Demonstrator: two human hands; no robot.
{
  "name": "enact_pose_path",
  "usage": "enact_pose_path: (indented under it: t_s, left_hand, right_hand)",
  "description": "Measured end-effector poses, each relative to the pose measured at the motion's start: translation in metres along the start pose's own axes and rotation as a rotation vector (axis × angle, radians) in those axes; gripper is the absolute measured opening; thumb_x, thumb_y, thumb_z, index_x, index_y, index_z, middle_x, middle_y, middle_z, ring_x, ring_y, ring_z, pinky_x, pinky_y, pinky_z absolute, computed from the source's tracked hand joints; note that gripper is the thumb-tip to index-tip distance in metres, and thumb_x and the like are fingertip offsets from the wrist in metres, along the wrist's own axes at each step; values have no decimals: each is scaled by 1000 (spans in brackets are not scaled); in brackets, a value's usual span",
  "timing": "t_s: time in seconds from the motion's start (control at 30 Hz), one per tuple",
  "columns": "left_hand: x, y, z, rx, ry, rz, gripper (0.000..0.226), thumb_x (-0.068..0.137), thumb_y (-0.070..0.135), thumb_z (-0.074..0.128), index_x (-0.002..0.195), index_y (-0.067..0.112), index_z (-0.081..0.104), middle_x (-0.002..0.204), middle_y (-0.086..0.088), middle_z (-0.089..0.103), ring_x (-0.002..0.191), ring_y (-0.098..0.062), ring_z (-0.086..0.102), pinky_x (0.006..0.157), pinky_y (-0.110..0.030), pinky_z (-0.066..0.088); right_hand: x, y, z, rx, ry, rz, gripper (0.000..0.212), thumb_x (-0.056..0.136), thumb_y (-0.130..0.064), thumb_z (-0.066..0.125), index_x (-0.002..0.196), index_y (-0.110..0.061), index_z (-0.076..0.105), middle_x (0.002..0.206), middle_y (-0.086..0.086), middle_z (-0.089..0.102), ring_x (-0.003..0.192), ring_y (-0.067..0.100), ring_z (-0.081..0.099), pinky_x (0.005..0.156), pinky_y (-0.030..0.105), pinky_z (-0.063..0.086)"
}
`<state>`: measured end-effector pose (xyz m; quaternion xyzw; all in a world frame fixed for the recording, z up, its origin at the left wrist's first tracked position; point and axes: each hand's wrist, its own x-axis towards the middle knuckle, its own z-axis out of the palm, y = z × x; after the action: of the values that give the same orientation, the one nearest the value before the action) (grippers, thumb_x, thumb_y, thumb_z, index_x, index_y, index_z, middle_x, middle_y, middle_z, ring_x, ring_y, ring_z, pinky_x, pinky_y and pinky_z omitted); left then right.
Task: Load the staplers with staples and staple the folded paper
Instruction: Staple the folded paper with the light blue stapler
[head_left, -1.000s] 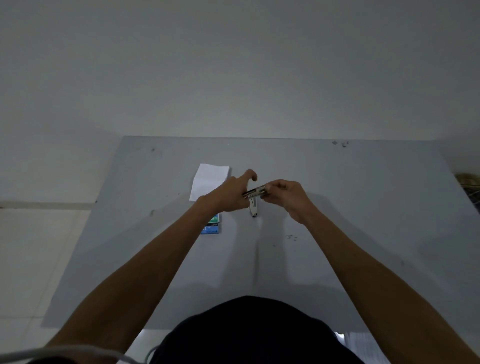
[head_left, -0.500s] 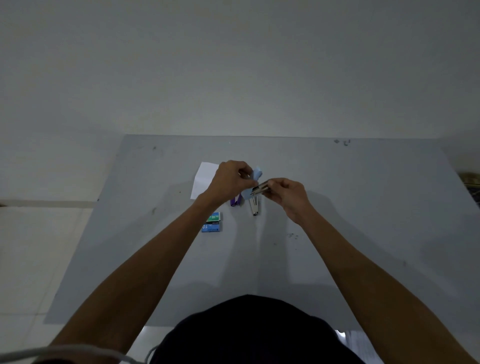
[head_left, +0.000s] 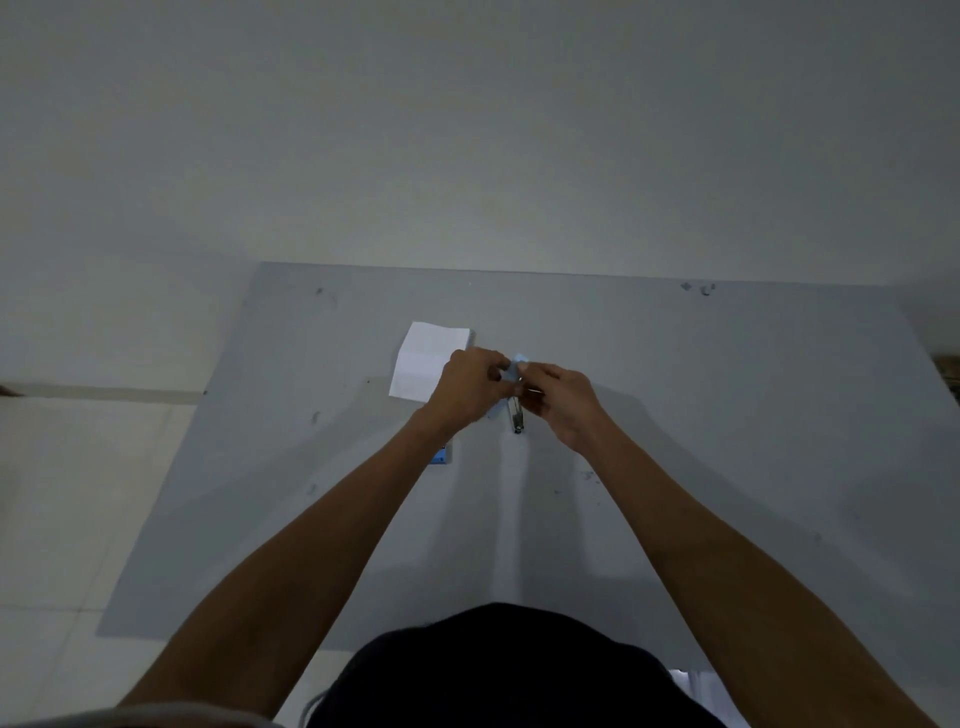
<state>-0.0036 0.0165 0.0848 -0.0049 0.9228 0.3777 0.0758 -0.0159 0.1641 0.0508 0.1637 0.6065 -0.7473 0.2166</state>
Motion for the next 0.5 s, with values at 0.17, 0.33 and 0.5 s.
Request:
enact_pose_path:
  t_s: [0.17,0.33,0.5]
  left_hand:
    - [2,-34,-15,0,-9,-90,38,76,40,74,95,8,73,88,-5,72,80,-18,65,76,-32,52]
    - [23,-75,-32,-9,84,-288,31,89,28,62,109,5,69,110,-10,70,99,-24,65,89,-30,48]
    - [54,-110,-35,-126,174,-510,43,85,26,62,118,-1,59,117,-20,62,97,-38,65,83,-47,56]
  right_hand:
    - [19,-6,16,60,135,155,30,87,-28,67,103,-2,61,90,14,65,80,30,65,73,41,56]
    - [39,-16,39,98,95,223,21,90,-24,62,93,-6,52,79,14,54,63,26,60,67,41,57]
    - [62,-20,58,-34,58,255,20,89,-24,60,80,-6,57,71,11,56,57,22,52,59,36,46]
